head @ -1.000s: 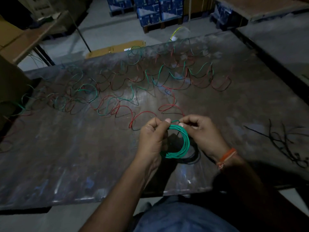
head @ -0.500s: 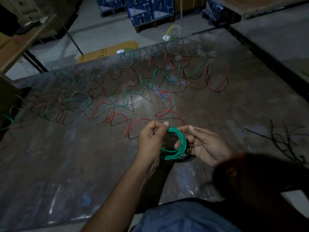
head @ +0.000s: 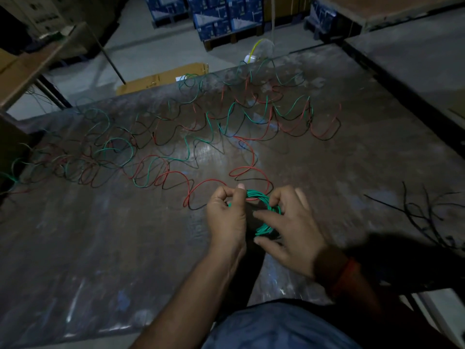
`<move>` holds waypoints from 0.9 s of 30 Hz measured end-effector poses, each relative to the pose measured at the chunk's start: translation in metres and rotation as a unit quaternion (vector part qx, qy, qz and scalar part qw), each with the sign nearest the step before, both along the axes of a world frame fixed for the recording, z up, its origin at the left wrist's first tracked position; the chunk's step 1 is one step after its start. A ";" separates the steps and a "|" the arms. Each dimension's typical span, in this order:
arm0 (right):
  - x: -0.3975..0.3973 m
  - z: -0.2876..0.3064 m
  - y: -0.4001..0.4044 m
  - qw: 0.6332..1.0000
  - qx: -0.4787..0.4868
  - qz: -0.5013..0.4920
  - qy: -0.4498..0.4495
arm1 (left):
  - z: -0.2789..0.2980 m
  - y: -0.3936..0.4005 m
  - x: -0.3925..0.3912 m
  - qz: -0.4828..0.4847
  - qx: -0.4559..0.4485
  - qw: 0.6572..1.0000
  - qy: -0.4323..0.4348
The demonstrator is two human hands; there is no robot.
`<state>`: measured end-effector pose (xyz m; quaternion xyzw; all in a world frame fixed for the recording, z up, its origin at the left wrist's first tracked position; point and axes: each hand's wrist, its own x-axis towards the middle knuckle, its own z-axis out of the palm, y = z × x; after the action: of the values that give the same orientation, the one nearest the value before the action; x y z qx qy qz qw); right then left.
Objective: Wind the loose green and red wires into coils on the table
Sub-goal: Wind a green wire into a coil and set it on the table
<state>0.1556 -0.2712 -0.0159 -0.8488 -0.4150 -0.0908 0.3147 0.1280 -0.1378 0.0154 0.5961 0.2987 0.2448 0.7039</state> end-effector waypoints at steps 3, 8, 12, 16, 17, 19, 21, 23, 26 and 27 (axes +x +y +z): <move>-0.005 -0.003 -0.002 1.000 -0.011 0.007 0.008 | 0.004 -0.006 -0.001 -0.003 0.025 1.000 -0.003; -0.005 -0.005 -0.009 0.999 -0.014 0.027 0.034 | -0.007 -0.005 -0.006 0.006 0.048 0.999 0.004; -0.007 -0.006 -0.008 0.988 0.106 0.038 0.103 | -0.008 -0.006 -0.008 0.007 0.036 0.999 0.003; -0.010 -0.005 -0.007 0.920 0.320 0.019 0.225 | -0.014 0.005 -0.004 0.040 0.033 0.999 0.007; -0.007 -0.006 -0.007 0.901 0.352 0.002 0.255 | -0.017 0.008 -0.004 0.044 0.019 0.999 0.010; -0.003 -0.009 -0.006 0.839 0.416 -0.056 0.345 | -0.020 0.010 -0.004 0.044 -0.023 0.999 0.015; 0.001 -0.014 -0.003 0.777 0.458 -0.115 0.417 | -0.017 0.007 -0.006 0.033 -0.051 0.998 0.020; 0.005 -0.017 0.001 0.739 0.475 -0.150 0.454 | -0.014 0.003 -0.008 0.021 -0.077 0.997 0.015; 0.010 -0.017 0.007 0.703 0.483 -0.170 0.494 | -0.007 0.000 -0.009 0.004 -0.149 0.989 0.013; 0.011 -0.017 0.009 0.694 0.477 -0.175 0.511 | -0.007 -0.001 -0.009 -0.005 -0.171 0.985 0.010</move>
<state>0.1669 -0.2623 -0.0329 -0.5579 0.0643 0.1175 0.8191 0.1190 -0.1388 0.0087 0.4705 0.3399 0.1807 0.7940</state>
